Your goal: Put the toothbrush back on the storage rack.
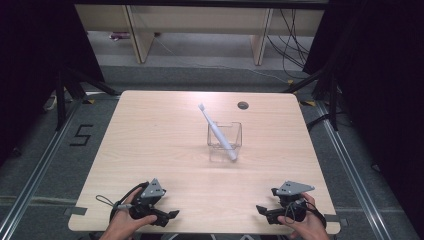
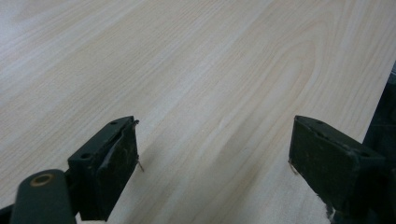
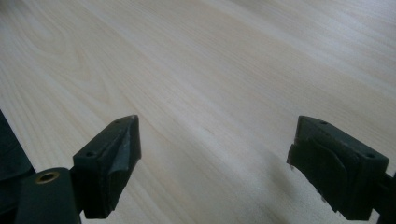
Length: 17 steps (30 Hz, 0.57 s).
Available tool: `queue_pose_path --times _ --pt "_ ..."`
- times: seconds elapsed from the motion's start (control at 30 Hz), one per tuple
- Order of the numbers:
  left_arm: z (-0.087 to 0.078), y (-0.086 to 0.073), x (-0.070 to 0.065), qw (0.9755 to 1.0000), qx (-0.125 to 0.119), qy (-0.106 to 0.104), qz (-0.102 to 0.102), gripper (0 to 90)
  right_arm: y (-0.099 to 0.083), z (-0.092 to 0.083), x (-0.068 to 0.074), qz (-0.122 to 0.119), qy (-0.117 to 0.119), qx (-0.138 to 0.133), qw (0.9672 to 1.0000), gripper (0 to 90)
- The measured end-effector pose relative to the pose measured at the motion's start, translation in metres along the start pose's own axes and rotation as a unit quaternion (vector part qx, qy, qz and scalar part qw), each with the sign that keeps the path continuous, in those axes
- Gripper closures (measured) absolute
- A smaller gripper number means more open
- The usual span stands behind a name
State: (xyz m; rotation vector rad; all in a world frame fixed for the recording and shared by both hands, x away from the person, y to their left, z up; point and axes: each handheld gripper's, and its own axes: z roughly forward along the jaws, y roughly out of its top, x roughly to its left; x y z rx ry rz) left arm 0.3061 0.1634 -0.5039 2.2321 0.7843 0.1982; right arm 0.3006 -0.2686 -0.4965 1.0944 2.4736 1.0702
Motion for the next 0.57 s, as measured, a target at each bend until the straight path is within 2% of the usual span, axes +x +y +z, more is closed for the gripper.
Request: queue_pose_path --times 0.03,0.07,0.1,0.13,0.17,0.2,0.3,0.33,0.47,0.53,0.57 --pt "0.0 0.0 -0.0002 1.0 0.0 0.0 0.0 14.9 -0.0002 0.0004 0.0008 0.007 0.002 0.003 1.0 16.1" --pt "-0.0006 0.0002 0.0012 1.0 0.005 0.003 0.008 14.9 -0.0001 0.0012 -0.0002 0.0 0.007 0.0 1.0 16.1" --pt "0.0001 0.0 -0.0001 1.0 -0.001 -0.001 0.0 14.9 0.0006 0.0001 -0.0001 -0.004 0.004 -0.001 1.0 16.1" --pt "0.0002 -0.0001 0.0 1.0 0.0 -0.001 -0.001 14.9 0.0005 -0.0014 0.0038 0.025 0.004 0.006 0.9997 16.0" --pt "-0.0003 0.0001 0.0013 1.0 0.004 0.005 0.006 14.9 0.0006 -0.0019 0.0042 0.029 0.002 0.005 0.9996 16.0" --pt "0.0001 -0.0001 -0.0001 1.0 -0.001 0.0 -0.002 14.9 0.001 -0.002 0.0024 0.017 0.003 0.0 0.9998 16.0" --pt "0.0 0.0 -0.0001 1.0 -0.002 -0.001 -0.003 14.9 0.001 -0.0019 0.0025 0.019 0.003 0.001 0.9998 16.0" --pt "0.0 0.0 -0.0001 1.0 -0.001 -0.001 -0.002 14.9 0.0013 -0.0011 0.0009 0.008 0.005 0.0 1.0 16.1" --pt "0.0 0.0 -0.0002 1.0 -0.002 -0.001 -0.003 14.9 0.002 -0.0005 -0.0002 0.002 0.022 0.0 0.9998 16.0" --pt "0.0001 0.0 -0.0001 1.0 -0.002 -0.001 -0.003 14.9 0.0021 -0.0007 0.0 0.005 0.02 -0.005 0.9998 16.0" --pt "0.0001 0.0 -0.0001 1.0 -0.001 0.0 -0.003 14.9 0.0021 -0.0022 0.0002 0.004 0.007 -0.005 1.0 16.0"
